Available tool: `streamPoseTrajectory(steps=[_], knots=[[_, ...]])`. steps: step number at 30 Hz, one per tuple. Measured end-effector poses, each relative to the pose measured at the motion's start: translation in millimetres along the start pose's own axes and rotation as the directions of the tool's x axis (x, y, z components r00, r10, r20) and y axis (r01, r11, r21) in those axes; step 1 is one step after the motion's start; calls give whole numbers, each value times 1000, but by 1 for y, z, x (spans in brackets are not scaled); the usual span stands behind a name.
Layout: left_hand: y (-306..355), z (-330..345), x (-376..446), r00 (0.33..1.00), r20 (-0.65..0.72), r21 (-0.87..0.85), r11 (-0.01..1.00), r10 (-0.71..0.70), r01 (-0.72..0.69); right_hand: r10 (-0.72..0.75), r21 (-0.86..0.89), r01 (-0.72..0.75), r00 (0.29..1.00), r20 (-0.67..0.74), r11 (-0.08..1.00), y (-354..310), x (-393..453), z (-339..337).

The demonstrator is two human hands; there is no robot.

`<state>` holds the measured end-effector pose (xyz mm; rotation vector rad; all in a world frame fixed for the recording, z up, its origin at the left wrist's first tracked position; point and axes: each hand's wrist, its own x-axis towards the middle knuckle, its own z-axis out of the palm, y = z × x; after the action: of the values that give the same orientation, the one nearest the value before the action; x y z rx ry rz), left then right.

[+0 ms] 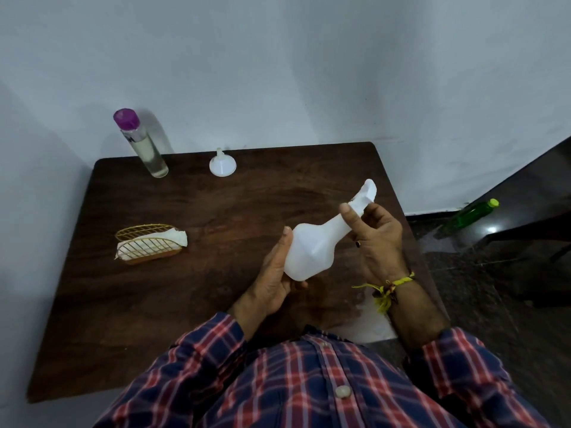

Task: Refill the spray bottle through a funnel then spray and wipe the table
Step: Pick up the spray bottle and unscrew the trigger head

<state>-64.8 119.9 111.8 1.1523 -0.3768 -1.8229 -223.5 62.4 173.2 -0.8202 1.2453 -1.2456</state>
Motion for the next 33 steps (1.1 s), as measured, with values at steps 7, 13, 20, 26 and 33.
streamPoseTrajectory(steps=[7, 13, 20, 26, 33], knots=[[8, -3, -1, 1000, -13, -25, 1000, 7, -7, -2, 8, 1, 997, 73, 1000, -3, 7, 2], [12, -10, -4, 978, 83, 390, 897, 190, -207, -59, -133, 64, 997, 46, 989, -10, 14, -6], [17, 17, -1, 945, 275, 773, 544, 176, -326, -82, -257, 102, 993, 89, 961, -2, 13, -7], [2, 29, 10, 962, 229, 840, 469, 150, -273, -94, -311, 136, 985, 147, 941, -4, 13, -9], [9, 3, 27, 924, 267, 937, 148, 272, -315, -303, -320, 341, 939, 163, 884, -41, 18, -15]])
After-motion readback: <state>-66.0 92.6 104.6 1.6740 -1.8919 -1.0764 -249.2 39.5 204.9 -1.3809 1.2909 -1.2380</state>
